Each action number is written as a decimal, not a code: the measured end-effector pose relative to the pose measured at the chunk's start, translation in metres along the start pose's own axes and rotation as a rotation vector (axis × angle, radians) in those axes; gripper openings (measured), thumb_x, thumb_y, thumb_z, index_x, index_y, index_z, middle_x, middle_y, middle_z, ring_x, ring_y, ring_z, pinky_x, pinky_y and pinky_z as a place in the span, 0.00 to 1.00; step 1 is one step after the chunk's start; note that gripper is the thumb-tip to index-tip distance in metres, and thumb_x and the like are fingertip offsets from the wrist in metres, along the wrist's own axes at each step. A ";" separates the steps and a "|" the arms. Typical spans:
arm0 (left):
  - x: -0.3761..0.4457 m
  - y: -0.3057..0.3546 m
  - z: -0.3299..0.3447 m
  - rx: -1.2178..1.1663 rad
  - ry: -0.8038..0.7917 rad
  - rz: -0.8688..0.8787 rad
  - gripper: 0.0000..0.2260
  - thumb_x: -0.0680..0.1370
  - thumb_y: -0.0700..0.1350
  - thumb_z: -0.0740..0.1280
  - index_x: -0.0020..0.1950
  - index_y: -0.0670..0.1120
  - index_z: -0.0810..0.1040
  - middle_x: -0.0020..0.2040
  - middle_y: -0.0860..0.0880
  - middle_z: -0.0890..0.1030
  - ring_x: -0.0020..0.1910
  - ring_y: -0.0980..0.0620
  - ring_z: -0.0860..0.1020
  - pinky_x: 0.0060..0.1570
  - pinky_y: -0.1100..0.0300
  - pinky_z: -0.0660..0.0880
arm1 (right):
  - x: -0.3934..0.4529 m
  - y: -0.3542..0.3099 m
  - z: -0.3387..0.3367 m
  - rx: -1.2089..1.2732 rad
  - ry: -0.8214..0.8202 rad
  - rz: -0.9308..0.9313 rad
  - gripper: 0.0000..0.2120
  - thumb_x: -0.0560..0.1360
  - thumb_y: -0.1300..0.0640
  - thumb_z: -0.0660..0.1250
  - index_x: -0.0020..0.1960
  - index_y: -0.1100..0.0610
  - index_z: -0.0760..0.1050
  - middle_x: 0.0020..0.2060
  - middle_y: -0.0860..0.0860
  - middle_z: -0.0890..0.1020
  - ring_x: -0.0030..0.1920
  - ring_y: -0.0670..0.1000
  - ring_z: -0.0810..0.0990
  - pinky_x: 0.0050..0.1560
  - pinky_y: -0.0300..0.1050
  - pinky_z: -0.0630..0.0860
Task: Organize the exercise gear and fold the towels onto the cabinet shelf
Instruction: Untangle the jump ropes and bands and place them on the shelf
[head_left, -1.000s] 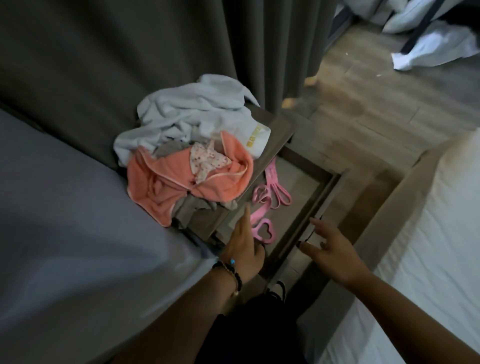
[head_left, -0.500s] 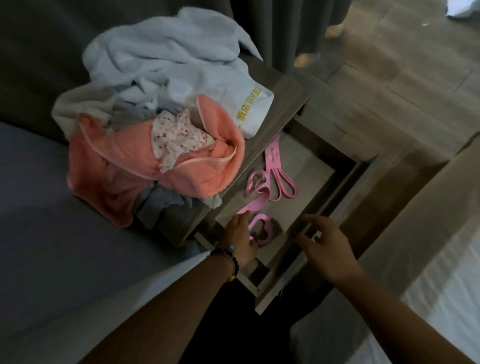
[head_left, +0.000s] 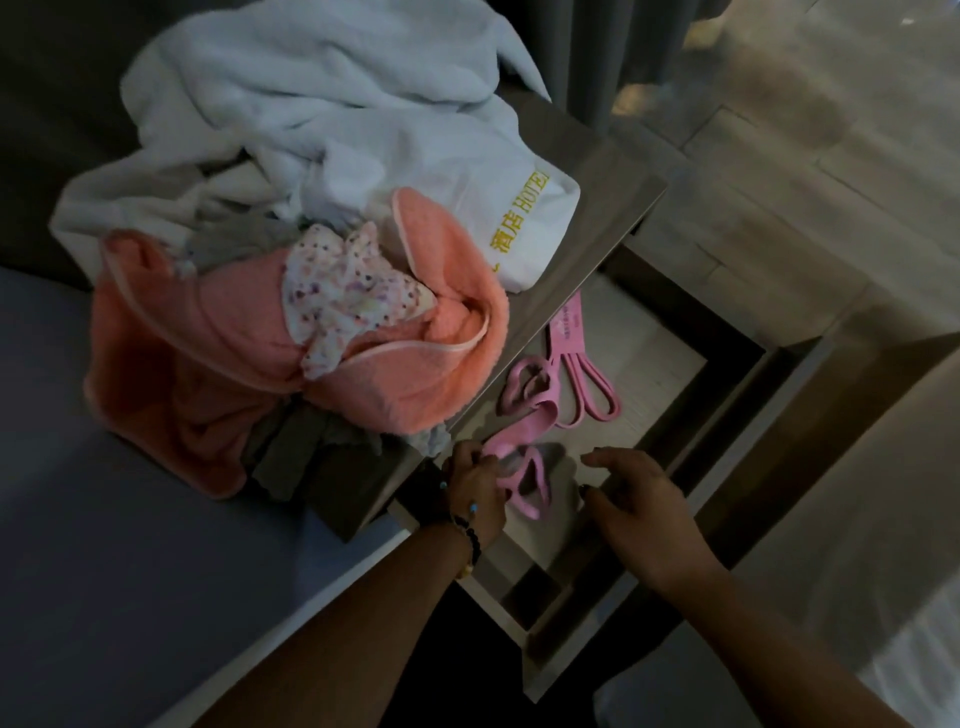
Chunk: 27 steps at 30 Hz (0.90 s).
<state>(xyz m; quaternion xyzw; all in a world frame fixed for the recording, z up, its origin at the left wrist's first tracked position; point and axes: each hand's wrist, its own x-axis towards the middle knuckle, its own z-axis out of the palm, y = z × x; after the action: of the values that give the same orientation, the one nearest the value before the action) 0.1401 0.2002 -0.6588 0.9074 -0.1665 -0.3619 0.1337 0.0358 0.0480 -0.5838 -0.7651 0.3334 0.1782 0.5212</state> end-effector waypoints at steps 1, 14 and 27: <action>0.000 0.000 -0.001 -0.071 0.041 0.030 0.10 0.77 0.38 0.66 0.58 0.43 0.78 0.67 0.43 0.69 0.64 0.45 0.70 0.61 0.57 0.68 | 0.002 0.000 -0.003 -0.010 0.003 -0.014 0.17 0.78 0.57 0.65 0.65 0.46 0.70 0.66 0.45 0.69 0.44 0.45 0.79 0.44 0.35 0.78; -0.043 0.088 -0.103 -1.253 -0.177 0.018 0.08 0.77 0.34 0.65 0.45 0.47 0.77 0.38 0.50 0.84 0.39 0.52 0.83 0.42 0.58 0.81 | 0.022 -0.022 -0.050 -0.093 -0.065 -0.321 0.51 0.67 0.52 0.77 0.77 0.40 0.45 0.75 0.38 0.55 0.72 0.40 0.55 0.73 0.48 0.62; -0.044 0.103 -0.096 -1.742 -0.323 -0.110 0.26 0.69 0.45 0.72 0.65 0.37 0.74 0.61 0.37 0.78 0.54 0.41 0.81 0.46 0.48 0.81 | 0.013 -0.006 -0.039 1.102 -0.193 0.349 0.18 0.76 0.39 0.57 0.59 0.47 0.72 0.60 0.57 0.77 0.56 0.62 0.81 0.58 0.57 0.77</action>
<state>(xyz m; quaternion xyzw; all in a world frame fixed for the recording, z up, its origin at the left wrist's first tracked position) 0.1567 0.1358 -0.5270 0.4282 0.1948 -0.4898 0.7341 0.0460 0.0092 -0.5722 -0.2952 0.4491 0.1305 0.8331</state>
